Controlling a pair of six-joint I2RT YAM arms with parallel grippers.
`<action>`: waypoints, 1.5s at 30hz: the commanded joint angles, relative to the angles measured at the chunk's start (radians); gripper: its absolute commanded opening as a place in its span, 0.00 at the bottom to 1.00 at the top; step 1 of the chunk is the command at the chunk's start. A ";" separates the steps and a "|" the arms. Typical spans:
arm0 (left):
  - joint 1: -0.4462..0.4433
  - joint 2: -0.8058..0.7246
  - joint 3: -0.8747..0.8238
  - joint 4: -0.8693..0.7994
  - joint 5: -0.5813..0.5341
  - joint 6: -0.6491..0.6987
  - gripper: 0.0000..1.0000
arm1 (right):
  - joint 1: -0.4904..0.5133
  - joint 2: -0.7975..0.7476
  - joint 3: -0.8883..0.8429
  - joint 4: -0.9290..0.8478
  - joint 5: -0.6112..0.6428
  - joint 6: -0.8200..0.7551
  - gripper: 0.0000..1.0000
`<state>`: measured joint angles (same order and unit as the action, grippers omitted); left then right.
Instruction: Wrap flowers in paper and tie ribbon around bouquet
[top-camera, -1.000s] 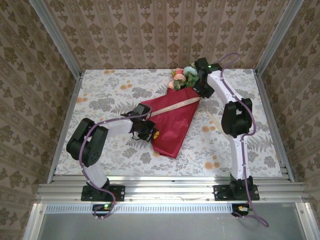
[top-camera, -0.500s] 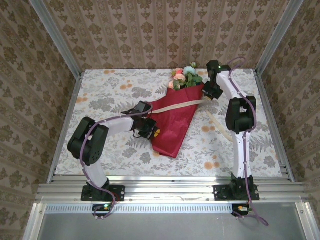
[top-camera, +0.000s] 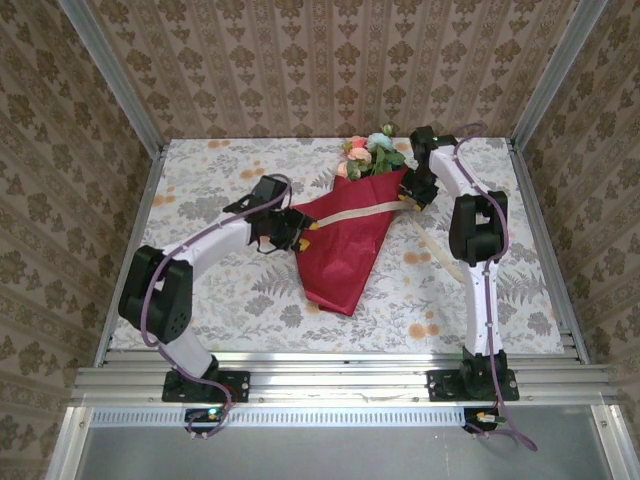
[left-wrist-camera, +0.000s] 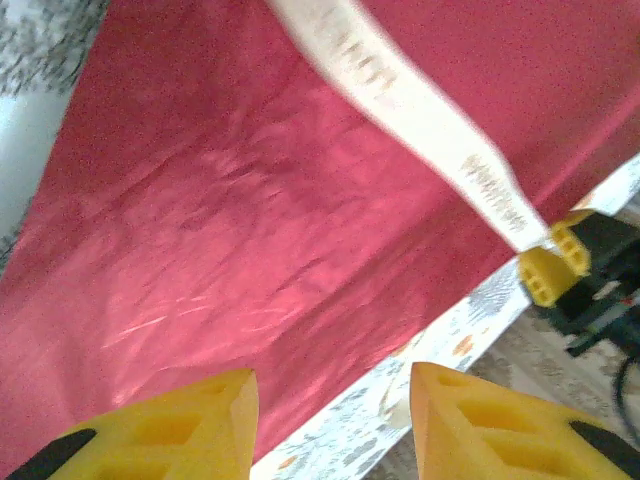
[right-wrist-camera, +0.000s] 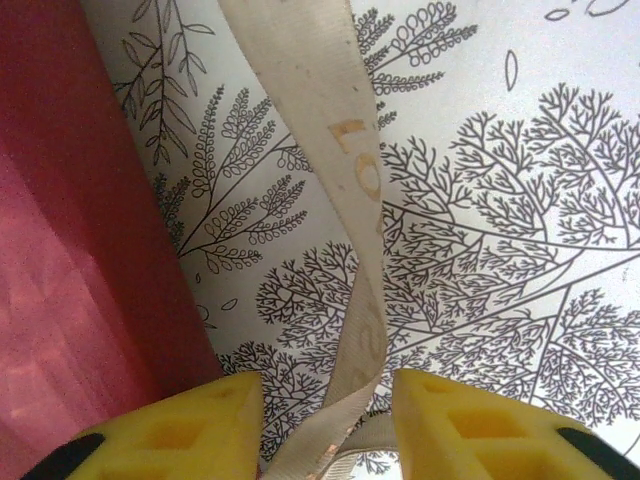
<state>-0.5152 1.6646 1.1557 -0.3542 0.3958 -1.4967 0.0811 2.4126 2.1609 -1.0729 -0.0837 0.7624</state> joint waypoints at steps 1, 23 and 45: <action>0.021 0.025 0.062 -0.036 0.001 -0.015 0.46 | -0.017 -0.094 0.005 -0.025 0.018 0.009 0.45; 0.026 0.162 0.148 0.018 0.041 0.008 0.46 | -0.415 -0.572 -0.834 0.153 0.044 -0.025 0.61; 0.050 0.187 0.160 0.008 0.039 0.020 0.50 | -0.382 -0.671 -1.128 0.299 0.017 0.075 0.26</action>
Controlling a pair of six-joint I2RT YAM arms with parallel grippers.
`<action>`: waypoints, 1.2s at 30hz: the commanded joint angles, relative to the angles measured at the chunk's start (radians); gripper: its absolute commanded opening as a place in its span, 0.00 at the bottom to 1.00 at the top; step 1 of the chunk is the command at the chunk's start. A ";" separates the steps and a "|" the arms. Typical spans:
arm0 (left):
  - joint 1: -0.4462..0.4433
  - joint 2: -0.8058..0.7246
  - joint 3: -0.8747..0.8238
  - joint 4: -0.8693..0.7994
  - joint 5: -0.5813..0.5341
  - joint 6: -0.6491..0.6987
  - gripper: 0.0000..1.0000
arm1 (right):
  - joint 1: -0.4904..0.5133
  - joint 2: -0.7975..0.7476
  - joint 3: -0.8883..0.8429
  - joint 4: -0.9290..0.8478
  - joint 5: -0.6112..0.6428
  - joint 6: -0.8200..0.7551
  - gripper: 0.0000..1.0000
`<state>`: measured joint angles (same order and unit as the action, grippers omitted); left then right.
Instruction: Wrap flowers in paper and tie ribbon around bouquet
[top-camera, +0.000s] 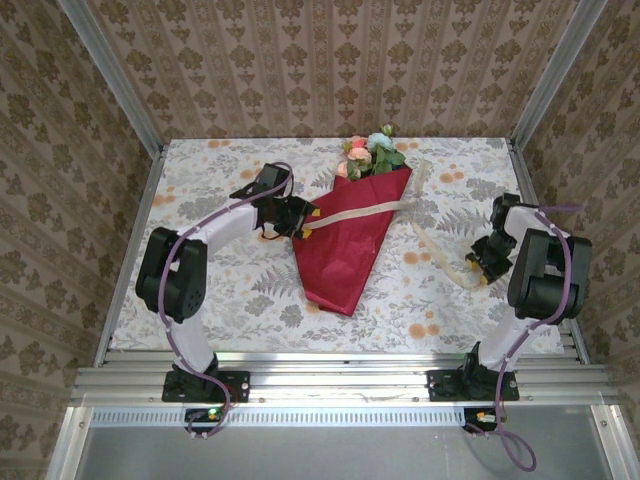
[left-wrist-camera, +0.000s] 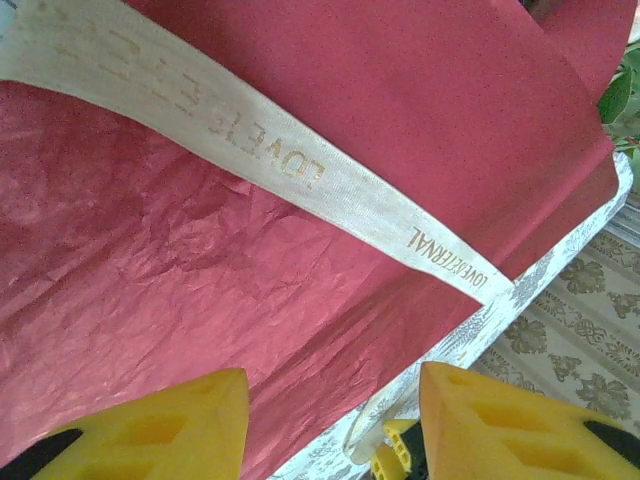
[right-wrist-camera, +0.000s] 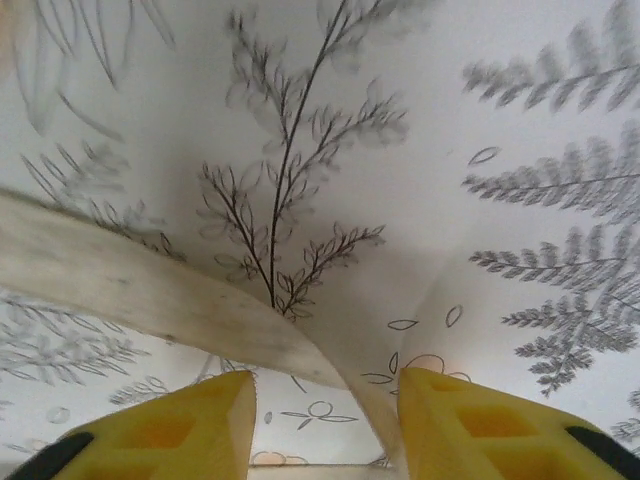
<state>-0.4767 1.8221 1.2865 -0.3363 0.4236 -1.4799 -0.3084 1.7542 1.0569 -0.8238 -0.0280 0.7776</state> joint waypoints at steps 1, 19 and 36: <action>0.013 0.035 0.031 -0.010 0.008 -0.006 0.51 | 0.008 -0.010 -0.018 0.048 -0.041 0.068 0.11; 0.078 0.159 0.054 0.029 -0.071 -0.233 0.48 | 0.506 -0.322 0.280 -0.176 0.066 0.024 0.00; 0.071 0.214 0.020 0.157 -0.011 -0.231 0.00 | 0.764 -0.150 0.618 0.030 -0.172 0.049 0.00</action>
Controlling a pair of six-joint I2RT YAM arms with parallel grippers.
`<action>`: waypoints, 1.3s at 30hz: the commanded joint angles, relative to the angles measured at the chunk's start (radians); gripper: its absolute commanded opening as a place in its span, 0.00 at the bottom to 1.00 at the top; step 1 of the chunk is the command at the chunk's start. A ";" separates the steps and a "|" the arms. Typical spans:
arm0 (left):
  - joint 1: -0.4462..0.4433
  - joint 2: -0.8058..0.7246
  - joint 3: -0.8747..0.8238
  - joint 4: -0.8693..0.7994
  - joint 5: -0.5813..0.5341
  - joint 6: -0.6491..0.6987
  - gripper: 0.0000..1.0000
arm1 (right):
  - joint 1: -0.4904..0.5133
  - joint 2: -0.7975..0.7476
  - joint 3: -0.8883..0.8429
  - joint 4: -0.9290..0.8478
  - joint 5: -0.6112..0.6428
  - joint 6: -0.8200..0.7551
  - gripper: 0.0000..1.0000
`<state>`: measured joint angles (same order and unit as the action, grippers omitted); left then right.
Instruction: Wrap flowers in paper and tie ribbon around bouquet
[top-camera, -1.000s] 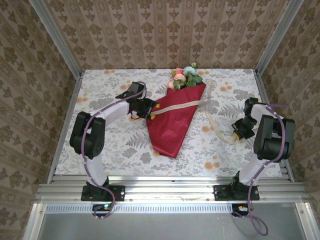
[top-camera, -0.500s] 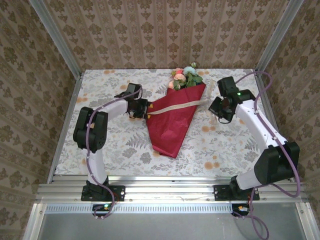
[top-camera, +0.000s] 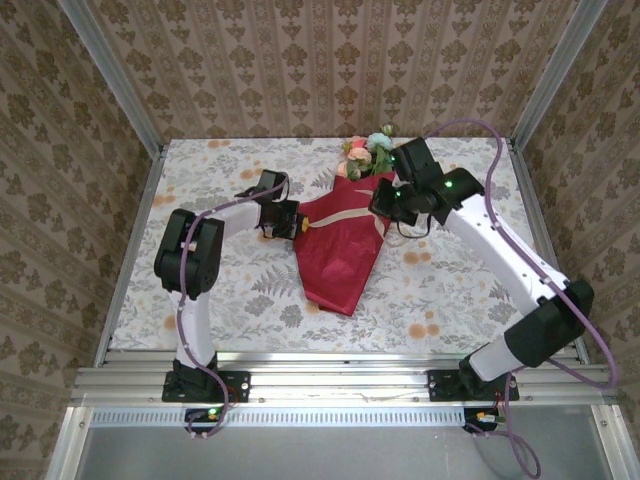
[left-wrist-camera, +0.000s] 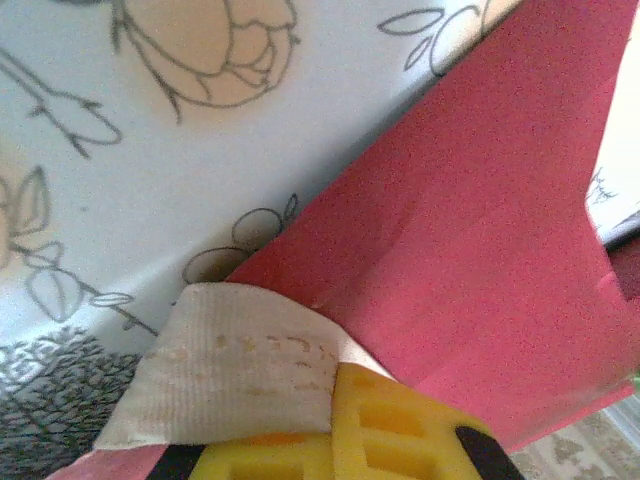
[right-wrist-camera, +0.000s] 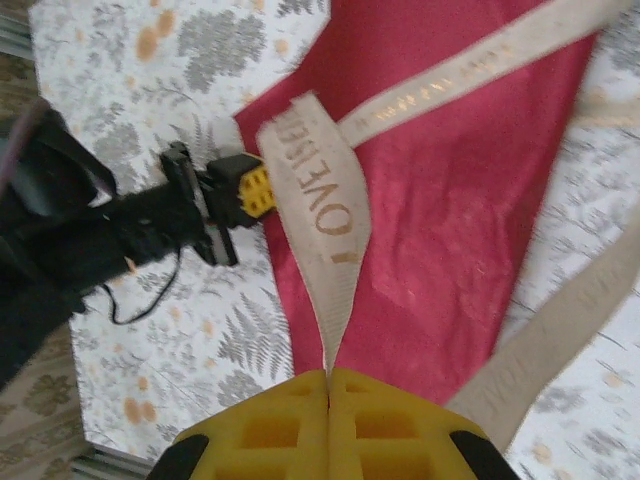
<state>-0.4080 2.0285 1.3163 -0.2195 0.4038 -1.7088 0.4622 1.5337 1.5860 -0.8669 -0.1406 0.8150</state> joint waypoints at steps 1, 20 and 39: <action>0.001 0.002 -0.012 0.059 0.011 0.010 0.00 | -0.008 0.109 0.151 0.078 -0.068 0.008 0.00; -0.042 -0.162 -0.193 0.401 0.144 0.114 0.00 | -0.056 0.861 0.901 0.084 -0.143 0.015 0.00; -0.043 -0.217 -0.267 0.504 0.160 0.128 0.00 | -0.057 0.938 0.735 -0.261 -0.463 -0.369 0.00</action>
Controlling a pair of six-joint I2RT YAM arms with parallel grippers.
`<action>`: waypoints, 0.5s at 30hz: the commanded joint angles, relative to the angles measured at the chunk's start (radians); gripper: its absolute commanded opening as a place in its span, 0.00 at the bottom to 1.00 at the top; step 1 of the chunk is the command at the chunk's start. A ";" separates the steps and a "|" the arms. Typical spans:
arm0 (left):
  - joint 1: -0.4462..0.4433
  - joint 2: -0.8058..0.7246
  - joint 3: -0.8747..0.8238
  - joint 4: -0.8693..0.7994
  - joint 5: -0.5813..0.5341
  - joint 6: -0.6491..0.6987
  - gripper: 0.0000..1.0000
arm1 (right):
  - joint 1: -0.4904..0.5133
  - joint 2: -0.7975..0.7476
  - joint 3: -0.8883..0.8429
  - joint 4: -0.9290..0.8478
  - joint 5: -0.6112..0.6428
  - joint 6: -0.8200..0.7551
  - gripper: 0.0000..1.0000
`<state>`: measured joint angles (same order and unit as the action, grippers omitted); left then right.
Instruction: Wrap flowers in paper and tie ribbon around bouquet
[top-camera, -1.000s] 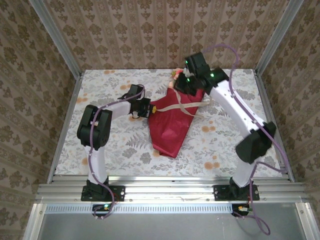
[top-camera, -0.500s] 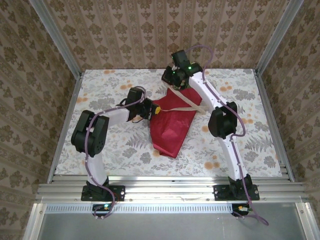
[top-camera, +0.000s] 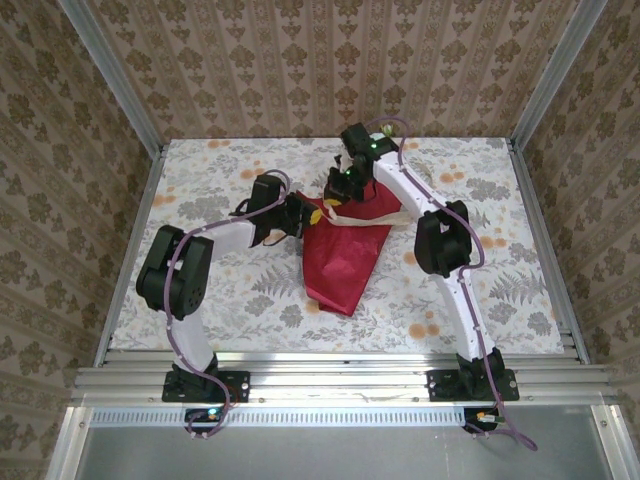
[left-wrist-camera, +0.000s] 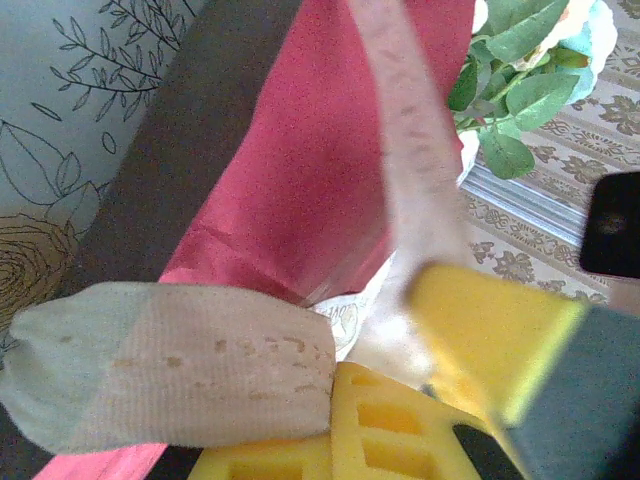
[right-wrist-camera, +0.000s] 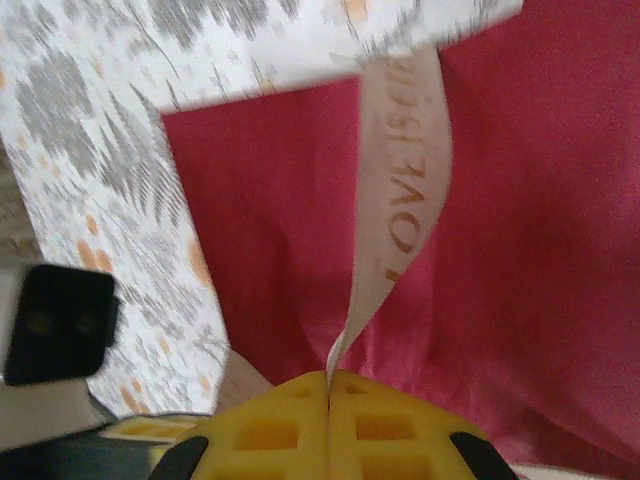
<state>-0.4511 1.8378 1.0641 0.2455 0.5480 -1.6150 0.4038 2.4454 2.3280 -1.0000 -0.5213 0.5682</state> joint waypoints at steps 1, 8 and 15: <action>0.001 -0.031 -0.020 0.039 0.016 0.039 0.00 | 0.001 0.023 -0.010 -0.147 -0.086 -0.147 0.00; -0.029 -0.030 -0.045 0.099 0.031 0.047 0.00 | -0.001 -0.050 -0.140 -0.182 -0.118 -0.232 0.00; -0.031 -0.031 -0.071 0.140 0.059 0.047 0.00 | -0.022 -0.049 -0.137 -0.145 -0.079 -0.207 0.00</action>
<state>-0.4828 1.8370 1.0142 0.3428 0.5785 -1.5917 0.3969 2.4470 2.1670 -1.1347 -0.5915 0.3687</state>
